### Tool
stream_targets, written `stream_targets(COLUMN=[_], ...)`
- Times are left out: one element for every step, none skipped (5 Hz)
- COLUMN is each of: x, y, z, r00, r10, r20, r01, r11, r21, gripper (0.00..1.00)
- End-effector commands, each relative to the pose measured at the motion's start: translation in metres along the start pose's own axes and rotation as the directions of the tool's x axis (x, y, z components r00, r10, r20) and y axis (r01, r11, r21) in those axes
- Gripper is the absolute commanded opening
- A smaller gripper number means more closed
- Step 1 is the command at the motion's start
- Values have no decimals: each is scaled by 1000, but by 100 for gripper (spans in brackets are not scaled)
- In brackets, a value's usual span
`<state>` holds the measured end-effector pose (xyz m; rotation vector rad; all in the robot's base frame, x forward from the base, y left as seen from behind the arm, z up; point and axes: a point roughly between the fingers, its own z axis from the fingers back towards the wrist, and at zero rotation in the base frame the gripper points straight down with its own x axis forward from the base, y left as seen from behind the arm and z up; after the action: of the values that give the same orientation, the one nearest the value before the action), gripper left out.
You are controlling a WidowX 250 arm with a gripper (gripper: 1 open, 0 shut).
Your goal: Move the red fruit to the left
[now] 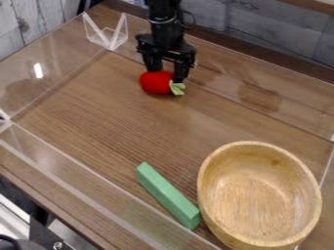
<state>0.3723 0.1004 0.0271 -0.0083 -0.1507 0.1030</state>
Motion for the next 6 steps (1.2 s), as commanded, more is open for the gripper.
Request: stream_targets(x=[-13,-20,-27,-28,-29,-37], y=[8,7,5,-1,-6,-8], z=[-9,-3,4,4,4,12], r00=[998,999,1000,1000,999,998], r10=[66,35,6,18,32,59], r20=[-10,-12,-15,-19,-25,-30], r01=[-66,-35,-6,-18,-33,-59], r11=[998,999,1000,1000,999,998], r21=[9,1,-7,-10,-15,-18], gripper=[0,0,0,0,0,0])
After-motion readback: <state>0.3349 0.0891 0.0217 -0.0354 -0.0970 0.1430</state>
